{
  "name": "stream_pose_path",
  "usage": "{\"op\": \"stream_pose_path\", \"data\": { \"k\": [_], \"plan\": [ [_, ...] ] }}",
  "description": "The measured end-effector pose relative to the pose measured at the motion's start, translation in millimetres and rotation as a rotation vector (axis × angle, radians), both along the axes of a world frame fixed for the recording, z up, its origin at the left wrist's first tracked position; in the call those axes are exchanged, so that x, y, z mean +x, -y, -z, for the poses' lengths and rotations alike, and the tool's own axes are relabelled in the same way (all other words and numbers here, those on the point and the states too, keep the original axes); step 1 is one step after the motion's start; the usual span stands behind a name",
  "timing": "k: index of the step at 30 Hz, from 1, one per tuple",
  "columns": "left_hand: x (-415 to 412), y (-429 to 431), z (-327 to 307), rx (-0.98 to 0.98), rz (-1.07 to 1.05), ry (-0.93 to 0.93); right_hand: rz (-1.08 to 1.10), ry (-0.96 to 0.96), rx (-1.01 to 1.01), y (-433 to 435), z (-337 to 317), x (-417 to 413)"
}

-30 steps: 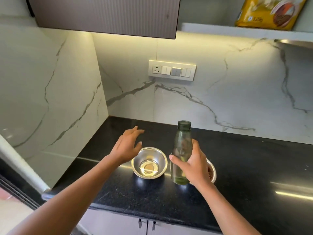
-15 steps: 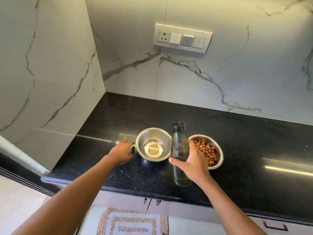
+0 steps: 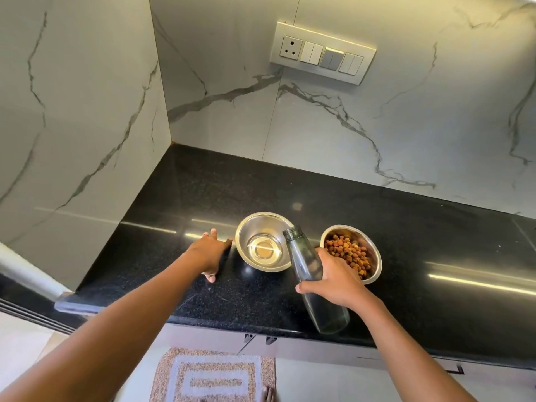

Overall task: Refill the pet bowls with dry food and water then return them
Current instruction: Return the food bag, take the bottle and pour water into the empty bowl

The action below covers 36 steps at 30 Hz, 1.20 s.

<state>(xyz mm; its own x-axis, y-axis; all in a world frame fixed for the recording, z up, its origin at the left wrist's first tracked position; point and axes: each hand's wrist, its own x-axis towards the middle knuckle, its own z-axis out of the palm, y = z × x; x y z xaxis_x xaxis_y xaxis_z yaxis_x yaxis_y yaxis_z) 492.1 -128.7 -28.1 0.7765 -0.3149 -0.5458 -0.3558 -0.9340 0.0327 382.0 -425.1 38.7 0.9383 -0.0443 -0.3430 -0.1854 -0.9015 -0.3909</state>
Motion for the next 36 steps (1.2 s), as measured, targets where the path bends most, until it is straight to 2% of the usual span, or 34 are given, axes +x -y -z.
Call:
{"op": "stream_pose_path", "data": {
  "k": [11, 36],
  "plan": [
    [-1.4, -2.2, -1.9, -0.021, -0.010, -0.010, -0.005, -0.123, -0.043, -9.4, -2.8, 4.2],
    [-6.6, -3.5, -11.8, -0.004, 0.028, 0.014, -0.036, -0.187, -0.020, -5.9, 1.7, -1.2]
  ]
}}
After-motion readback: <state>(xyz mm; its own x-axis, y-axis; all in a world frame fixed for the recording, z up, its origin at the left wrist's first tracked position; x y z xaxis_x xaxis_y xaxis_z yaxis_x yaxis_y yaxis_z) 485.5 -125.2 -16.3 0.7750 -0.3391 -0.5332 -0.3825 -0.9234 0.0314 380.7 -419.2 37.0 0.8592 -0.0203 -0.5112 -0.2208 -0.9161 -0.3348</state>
